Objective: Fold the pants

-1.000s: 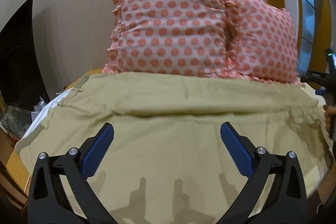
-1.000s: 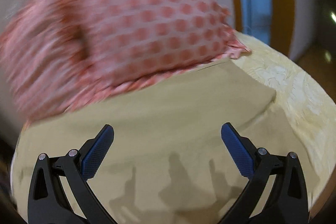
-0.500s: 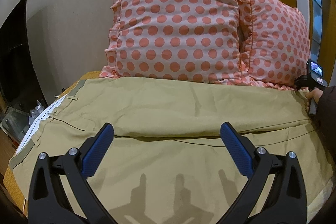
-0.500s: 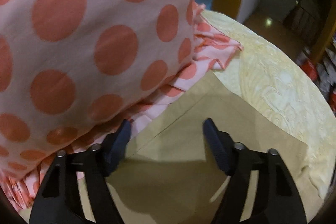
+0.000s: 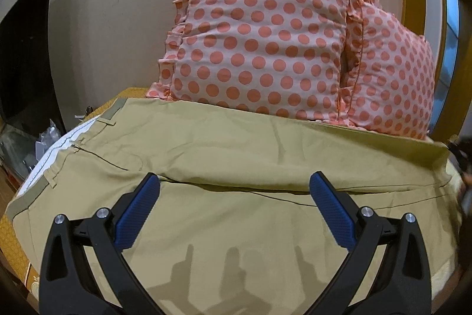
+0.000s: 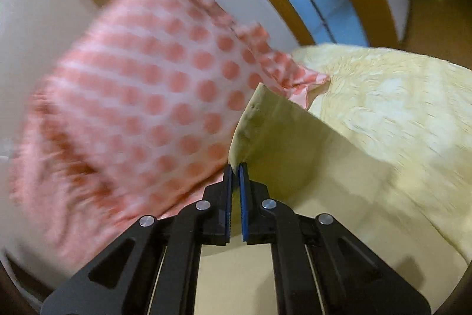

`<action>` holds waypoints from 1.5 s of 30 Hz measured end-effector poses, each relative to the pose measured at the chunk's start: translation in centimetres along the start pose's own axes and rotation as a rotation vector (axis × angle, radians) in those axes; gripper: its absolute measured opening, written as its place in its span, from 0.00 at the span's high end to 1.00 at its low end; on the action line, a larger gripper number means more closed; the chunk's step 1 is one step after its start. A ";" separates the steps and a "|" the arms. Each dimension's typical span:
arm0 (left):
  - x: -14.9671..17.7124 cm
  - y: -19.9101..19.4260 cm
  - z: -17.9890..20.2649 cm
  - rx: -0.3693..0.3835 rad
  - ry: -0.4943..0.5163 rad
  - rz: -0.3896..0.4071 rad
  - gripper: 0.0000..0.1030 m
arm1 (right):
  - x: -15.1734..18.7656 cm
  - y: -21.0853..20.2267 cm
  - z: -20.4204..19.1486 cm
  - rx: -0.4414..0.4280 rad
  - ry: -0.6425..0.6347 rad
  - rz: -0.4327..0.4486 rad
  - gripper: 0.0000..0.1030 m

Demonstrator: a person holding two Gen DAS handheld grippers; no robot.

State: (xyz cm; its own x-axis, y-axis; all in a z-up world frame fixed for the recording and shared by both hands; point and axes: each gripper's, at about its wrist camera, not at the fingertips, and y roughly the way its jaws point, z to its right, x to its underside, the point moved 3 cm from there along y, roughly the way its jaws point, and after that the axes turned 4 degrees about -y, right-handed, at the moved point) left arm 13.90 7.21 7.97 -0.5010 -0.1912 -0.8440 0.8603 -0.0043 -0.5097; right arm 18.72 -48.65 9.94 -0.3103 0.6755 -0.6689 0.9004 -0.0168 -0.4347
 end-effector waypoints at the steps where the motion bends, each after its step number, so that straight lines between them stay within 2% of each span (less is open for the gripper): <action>1: -0.2 -0.1 -0.2 0.010 -0.006 -0.003 0.02 | 0.7 -2.2 0.1 -0.029 -0.003 0.010 0.95; 3: -0.8 -0.1 -0.6 0.028 -0.016 -0.003 0.02 | 3.1 -7.0 1.2 -0.076 0.016 0.022 0.95; 5: -1.5 0.0 -1.0 0.042 -0.021 0.005 0.02 | 5.5 -9.5 2.9 -0.070 0.047 0.003 0.95; 9: -3.9 2.3 -1.7 0.042 -0.036 -0.007 0.02 | 8.9 -10.0 6.0 -0.059 0.145 -0.090 0.94; 10: -4.3 3.0 -1.8 0.059 -0.044 -0.019 0.02 | 9.2 -9.6 6.2 -0.050 0.167 -0.111 0.88; 11: -4.9 4.1 -2.0 0.087 -0.060 -0.048 0.02 | 9.2 -9.2 6.2 -0.044 0.189 -0.134 0.69; 13: -5.5 5.4 -2.3 0.128 -0.090 -0.077 0.02 | 9.7 -9.3 6.4 -0.034 0.212 -0.153 0.37; 15: -6.0 7.0 -2.6 0.147 -0.114 -0.103 0.02 | 9.6 -9.0 6.3 -0.022 0.203 -0.139 0.36; 16: -6.1 7.7 -2.7 0.145 -0.123 -0.117 0.02 | 9.7 -9.2 6.5 -0.021 0.201 -0.135 0.37; 17: -6.4 8.8 -2.9 0.142 -0.136 -0.137 0.02 | 9.6 -8.9 6.6 -0.011 0.189 -0.121 0.54; 19: -6.5 10.6 -3.1 0.125 -0.158 -0.177 0.02 | 9.4 -8.2 7.2 -0.020 0.185 -0.104 0.98; 21: -6.6 12.7 -3.6 0.118 -0.200 -0.239 0.04 | 9.0 -8.6 7.9 -0.072 0.221 -0.071 0.98; 23: -6.5 14.1 -3.9 0.127 -0.239 -0.274 0.07 | 8.4 -9.4 7.8 -0.087 0.196 -0.030 0.98; 26: -6.3 17.3 -4.0 0.101 -0.257 -0.347 0.19 | 7.9 -9.7 7.4 -0.110 0.186 -0.018 0.98; 30: -6.2 20.8 -4.7 0.076 -0.322 -0.415 0.42 | 7.1 -9.7 6.9 -0.130 0.174 0.002 0.98; 33: -5.9 23.0 -5.8 0.082 -0.396 -0.445 0.94 | 6.7 -9.7 6.5 -0.135 0.170 0.009 0.98; 34: -5.8 23.0 -6.2 0.095 -0.421 -0.444 0.96 | 6.4 -9.7 6.3 -0.141 0.166 0.013 0.98; 35: -5.9 22.5 -6.4 0.106 -0.438 -0.427 0.96 | 6.2 -9.8 6.2 -0.143 0.164 0.016 0.98; 37: -6.6 19.3 -6.3 0.122 -0.401 -0.348 0.97 | 5.8 -10.3 6.0 -0.146 0.155 0.028 0.98; 40: -7.0 11.1 -6.3 0.168 -0.349 -0.211 0.97 | 5.4 -12.2 6.1 -0.128 0.126 0.068 0.98; 43: -5.1 2.5 -6.9 0.199 -0.314 -0.124 0.96 | 5.5 -14.0 7.0 -0.109 0.122 0.087 0.98; 45: -2.7 -1.7 -7.1 0.200 -0.311 -0.106 0.96 | 5.9 -14.8 7.8 -0.092 0.121 0.087 0.98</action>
State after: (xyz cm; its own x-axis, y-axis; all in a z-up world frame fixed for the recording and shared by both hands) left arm 13.14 14.71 9.87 -0.5621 -0.4681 -0.6818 0.8220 -0.2256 -0.5228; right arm 1.21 -50.18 7.74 -0.1961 0.7584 -0.6216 0.9482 -0.0149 -0.3174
